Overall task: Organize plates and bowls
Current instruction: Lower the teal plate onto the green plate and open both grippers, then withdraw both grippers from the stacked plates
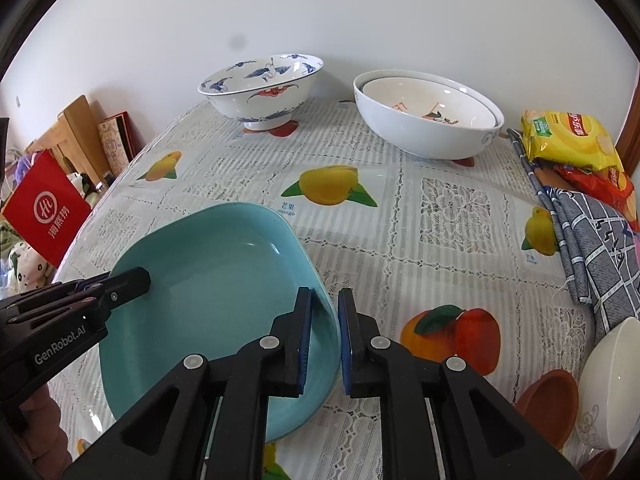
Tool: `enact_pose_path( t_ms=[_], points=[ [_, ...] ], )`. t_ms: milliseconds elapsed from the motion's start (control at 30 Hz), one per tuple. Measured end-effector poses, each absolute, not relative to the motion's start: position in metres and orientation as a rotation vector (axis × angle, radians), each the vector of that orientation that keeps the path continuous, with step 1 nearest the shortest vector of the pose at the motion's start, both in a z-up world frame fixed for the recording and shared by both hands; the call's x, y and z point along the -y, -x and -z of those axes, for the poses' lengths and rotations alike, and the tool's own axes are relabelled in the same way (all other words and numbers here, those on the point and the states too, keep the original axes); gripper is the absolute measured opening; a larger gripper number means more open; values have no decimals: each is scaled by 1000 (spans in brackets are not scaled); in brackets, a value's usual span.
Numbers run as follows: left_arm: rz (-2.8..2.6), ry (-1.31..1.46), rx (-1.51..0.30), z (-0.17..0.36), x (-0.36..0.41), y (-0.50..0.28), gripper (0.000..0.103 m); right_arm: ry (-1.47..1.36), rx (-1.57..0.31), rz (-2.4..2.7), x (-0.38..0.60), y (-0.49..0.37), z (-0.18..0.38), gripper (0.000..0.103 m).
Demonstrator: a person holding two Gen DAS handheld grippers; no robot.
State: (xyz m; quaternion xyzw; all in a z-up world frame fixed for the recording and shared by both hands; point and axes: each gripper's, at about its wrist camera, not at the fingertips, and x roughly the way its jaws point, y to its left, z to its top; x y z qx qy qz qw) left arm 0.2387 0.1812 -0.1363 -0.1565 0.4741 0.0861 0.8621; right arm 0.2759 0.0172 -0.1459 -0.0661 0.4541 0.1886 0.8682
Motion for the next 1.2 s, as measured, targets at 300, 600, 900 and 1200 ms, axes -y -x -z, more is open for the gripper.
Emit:
enact_pose_path(
  t_ms=[300, 600, 900, 1200],
  points=[
    [-179, 296, -1010, 134, -176, -237, 13, 181, -965, -402, -19, -274, 159, 17],
    [-171, 259, -1001, 120, -169, -228, 30, 178, -940, -391, -13, -266, 148, 18],
    [-157, 244, -962, 96, -153, -211, 37, 100, -872, -340, 30, -238, 111, 50],
    [-87, 196, -927, 71, -99, -200, 49, 43, -795, -193, 123, -200, 72, 77]
  ],
)
